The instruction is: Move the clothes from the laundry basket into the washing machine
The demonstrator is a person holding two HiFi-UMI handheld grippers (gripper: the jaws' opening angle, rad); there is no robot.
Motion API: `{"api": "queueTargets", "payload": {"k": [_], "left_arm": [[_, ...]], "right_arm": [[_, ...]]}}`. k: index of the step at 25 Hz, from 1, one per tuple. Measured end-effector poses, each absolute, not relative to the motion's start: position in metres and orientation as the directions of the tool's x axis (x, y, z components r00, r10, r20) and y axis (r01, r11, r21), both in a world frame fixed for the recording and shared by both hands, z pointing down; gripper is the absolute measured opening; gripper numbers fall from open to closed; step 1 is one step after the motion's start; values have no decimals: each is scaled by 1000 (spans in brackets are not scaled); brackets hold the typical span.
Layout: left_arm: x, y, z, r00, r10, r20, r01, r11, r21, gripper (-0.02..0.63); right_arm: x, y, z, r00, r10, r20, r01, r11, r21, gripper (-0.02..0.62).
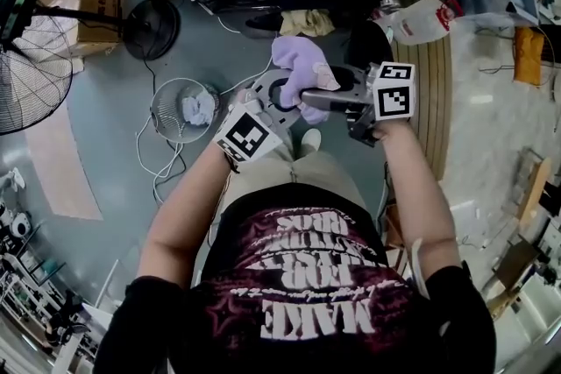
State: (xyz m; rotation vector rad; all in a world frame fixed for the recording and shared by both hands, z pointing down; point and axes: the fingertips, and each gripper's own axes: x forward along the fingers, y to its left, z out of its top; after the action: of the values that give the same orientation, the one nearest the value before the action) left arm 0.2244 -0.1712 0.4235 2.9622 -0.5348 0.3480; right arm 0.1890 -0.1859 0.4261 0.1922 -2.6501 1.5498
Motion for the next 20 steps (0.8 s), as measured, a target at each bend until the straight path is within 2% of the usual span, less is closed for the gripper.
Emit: {"api": "queueTargets", "payload": {"k": [6, 8, 10, 14, 18, 20], "left_arm": [[217, -160, 438, 931, -254, 263, -297, -945, 140, 148], [210, -157, 443, 933, -235, 273, -284, -946, 157, 184], [200, -161, 448, 928, -250, 278, -304, -937, 172, 193], [182, -182, 464, 877, -349, 332, -416, -895, 159, 193], [151, -205, 482, 762, -525, 379, -603, -789, 119, 186], [140, -216, 493, 684, -606, 407, -694, -713, 105, 123]], "right_arm": [[200, -182, 437, -985, -142, 95, -150, 452, -879, 261], [207, -183, 442, -980, -181, 85, -158, 439, -884, 212], [217, -186, 448, -971, -224, 81, -173, 425, -889, 198], [242, -198, 466, -935, -323, 145, -276, 408, -871, 195], [249, -199, 493, -892, -382, 243, -403, 426, -810, 195], [256, -202, 508, -869, -411, 277, -449, 417, -790, 196]]}}
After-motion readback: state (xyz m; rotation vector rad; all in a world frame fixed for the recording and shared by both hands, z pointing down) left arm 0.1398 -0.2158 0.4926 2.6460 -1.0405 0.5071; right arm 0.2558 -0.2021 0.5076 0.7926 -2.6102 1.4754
